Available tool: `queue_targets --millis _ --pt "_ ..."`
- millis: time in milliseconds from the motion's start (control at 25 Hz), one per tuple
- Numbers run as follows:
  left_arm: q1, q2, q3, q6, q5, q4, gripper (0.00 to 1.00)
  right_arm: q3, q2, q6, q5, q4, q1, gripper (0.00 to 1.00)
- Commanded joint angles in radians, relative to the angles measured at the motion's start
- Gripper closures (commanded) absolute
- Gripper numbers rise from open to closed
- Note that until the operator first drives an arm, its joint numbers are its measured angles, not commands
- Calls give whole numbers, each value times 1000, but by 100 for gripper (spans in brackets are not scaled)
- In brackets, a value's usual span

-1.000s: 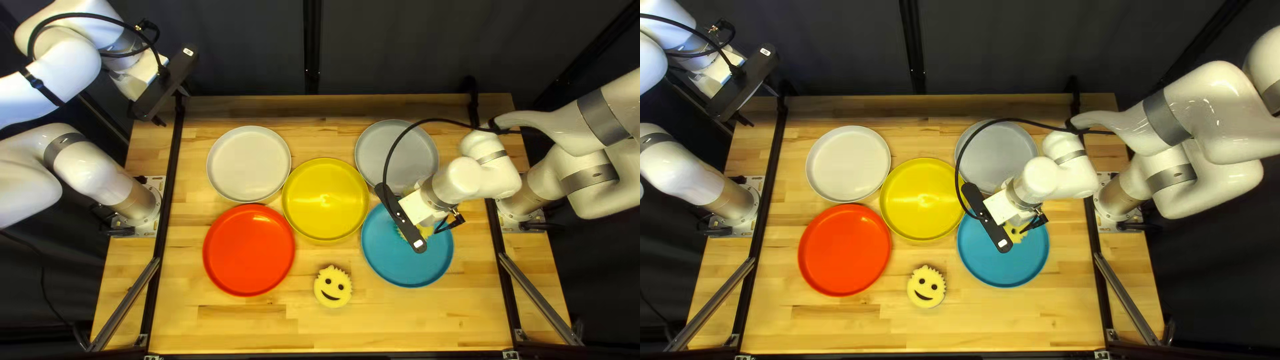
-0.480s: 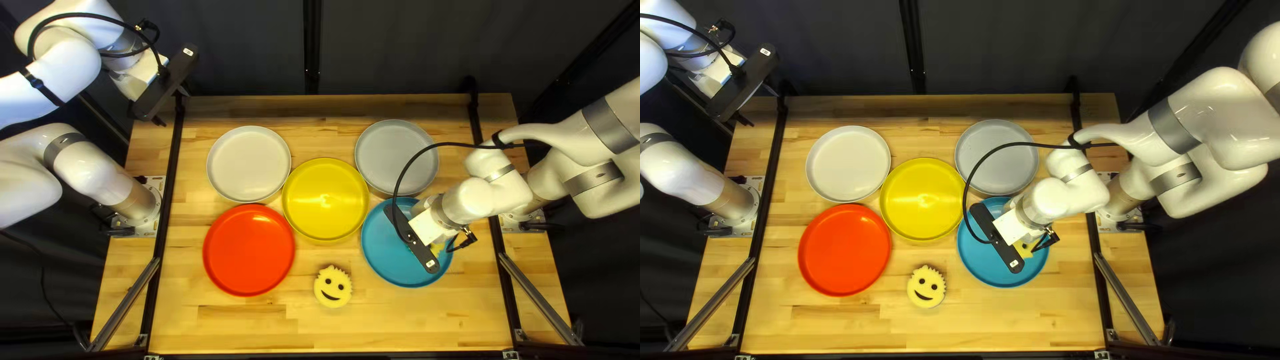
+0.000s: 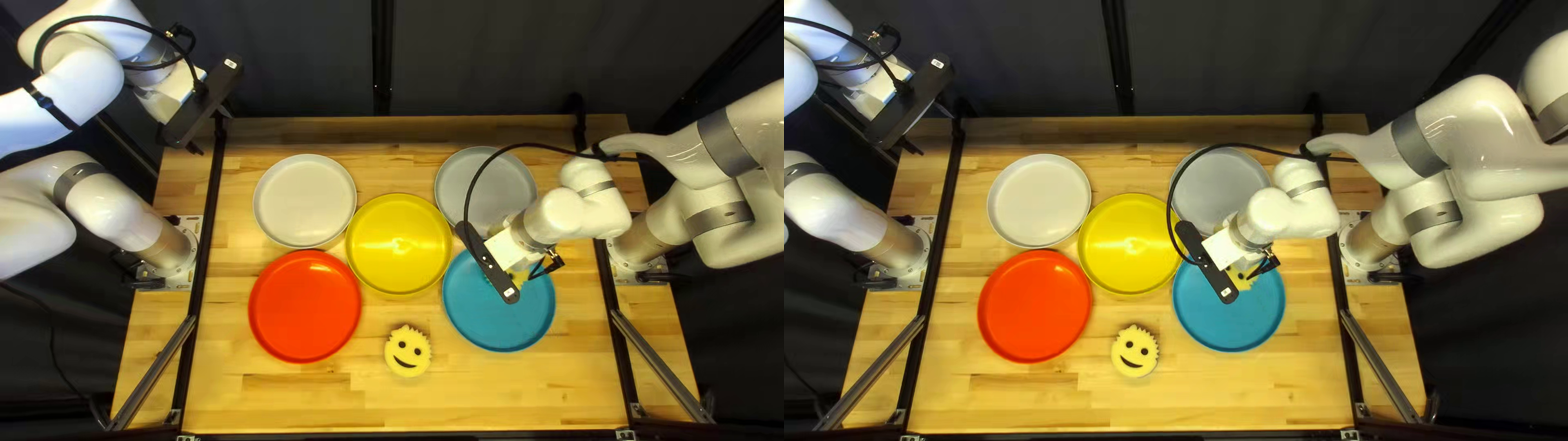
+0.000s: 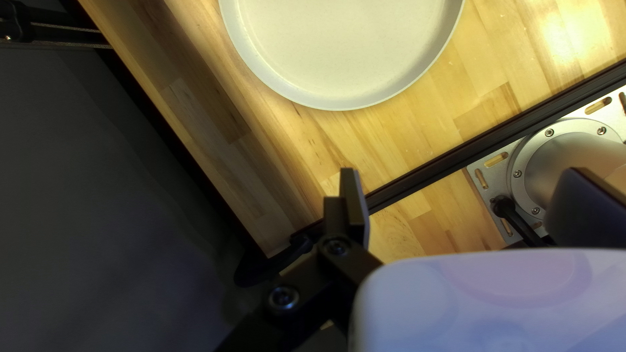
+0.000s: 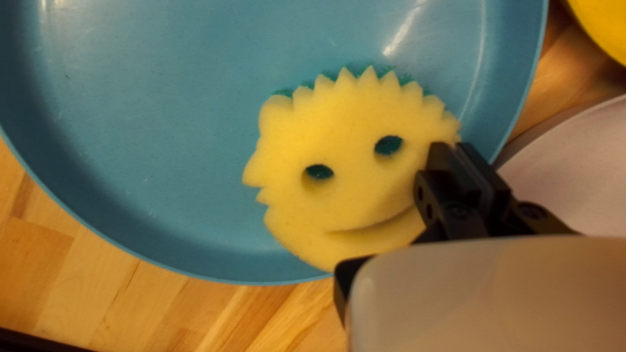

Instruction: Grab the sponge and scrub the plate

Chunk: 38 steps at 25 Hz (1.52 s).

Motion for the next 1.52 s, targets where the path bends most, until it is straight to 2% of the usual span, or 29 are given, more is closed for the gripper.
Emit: queue_targets --millis 40,280,440,520,680,800,1080,1320,1520 --pt "0 0 0 0 0 0 0 11 -29 77 32 -24 81 100" --pt "0 0 0 0 0 0 0 -11 -33 189 92 -48 208 100" --pt "0 0 0 0 0 0 0 -25 -25 193 108 -54 222 100" --pt "0 0 0 0 0 0 0 -21 -26 179 105 -59 206 100" --pt "0 0 0 0 0 0 0 7 -33 83 48 -73 83 100" --pt "0 0 0 0 0 0 0 6 -21 48 15 -89 29 100" --pt "0 0 0 0 0 0 0 -20 -20 25 22 -120 -8 100" --pt "0 0 0 0 0 0 0 4 -54 76 51 -125 52 100" --pt "0 0 0 0 0 0 0 18 -82 141 89 -124 142 100"
